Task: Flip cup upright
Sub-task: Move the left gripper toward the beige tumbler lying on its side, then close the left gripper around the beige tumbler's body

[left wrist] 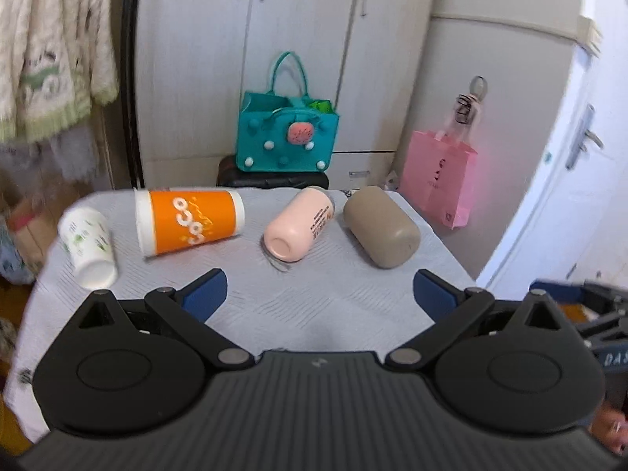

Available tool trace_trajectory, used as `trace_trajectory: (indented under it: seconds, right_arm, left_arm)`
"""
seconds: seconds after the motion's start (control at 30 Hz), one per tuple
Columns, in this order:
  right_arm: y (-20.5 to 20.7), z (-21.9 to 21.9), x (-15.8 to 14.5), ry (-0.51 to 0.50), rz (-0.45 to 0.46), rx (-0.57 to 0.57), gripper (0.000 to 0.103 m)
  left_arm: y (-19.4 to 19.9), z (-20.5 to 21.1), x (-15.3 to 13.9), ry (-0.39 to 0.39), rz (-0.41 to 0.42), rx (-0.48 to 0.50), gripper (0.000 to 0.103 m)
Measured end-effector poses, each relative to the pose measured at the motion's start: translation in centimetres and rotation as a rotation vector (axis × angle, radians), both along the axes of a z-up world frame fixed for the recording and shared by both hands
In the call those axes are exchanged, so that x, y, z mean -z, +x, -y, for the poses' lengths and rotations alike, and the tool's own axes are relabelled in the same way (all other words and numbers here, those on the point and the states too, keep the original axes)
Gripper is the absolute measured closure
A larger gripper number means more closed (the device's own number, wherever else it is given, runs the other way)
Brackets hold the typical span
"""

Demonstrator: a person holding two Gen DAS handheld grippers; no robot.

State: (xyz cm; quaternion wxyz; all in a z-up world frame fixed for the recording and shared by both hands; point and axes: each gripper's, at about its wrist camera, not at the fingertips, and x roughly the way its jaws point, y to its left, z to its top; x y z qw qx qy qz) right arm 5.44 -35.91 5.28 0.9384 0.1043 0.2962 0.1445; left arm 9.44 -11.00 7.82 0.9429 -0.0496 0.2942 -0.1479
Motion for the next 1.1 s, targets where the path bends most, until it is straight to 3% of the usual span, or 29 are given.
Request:
trace_trajectory:
  seconds: [0.23, 0.3, 0.43, 0.5, 0.6, 0.67, 0.73, 0.83, 0.9, 1.1]
  right_arm:
    - [5.4, 2.8, 1.9, 0.082, -0.125, -0.061, 0.001]
    - [7.1, 3.3, 2.2, 0.098, -0.153, -0.075, 0.001]
    - [10.2, 3.8, 2.3, 0.092, -0.194, -0.093, 0.005]
    - [11.3, 3.7, 2.2, 0.062, -0.191, -0.109, 0.005]
    - [12.8, 3.1, 2.2, 0.027, -0.183, -0.159, 0.005]
    - [13.1, 2.8, 2.1, 0.012, -0.104, -0.199, 0.007]
    - [13.2, 1.9, 2.1, -0.081, -0.03, -0.214, 0.007]
    - [14.5, 0.6, 2.9, -0.2, -0.027, -0.204, 0.007]
    - [15.8, 0.5, 3.5, -0.196, -0.057, -0.221, 0.008]
    - [18.6, 0.9, 4.6, -0.154, -0.121, -0.227, 0.008]
  left_arm:
    - [6.3, 4.6, 1.4, -0.105, -0.109, 0.042, 0.004]
    - [8.2, 6.0, 1.7, -0.121, -0.139, 0.041, 0.01]
    - [11.1, 8.1, 2.0, -0.098, -0.162, 0.028, 0.017]
    - [12.3, 8.6, 2.3, -0.123, -0.19, 0.045, 0.022]
    - [13.6, 8.2, 3.6, -0.261, -0.285, 0.079, 0.033]
    - [14.4, 8.4, 4.4, -0.308, -0.302, 0.083, 0.036]
    - [15.0, 8.7, 4.8, -0.32, -0.296, 0.073, 0.038]
    - [16.3, 9.2, 5.8, -0.333, -0.305, 0.05, 0.042]
    - [17.2, 9.1, 6.4, -0.338, -0.326, 0.04, 0.048]
    - [18.9, 9.1, 7.7, -0.35, -0.355, 0.017, 0.051]
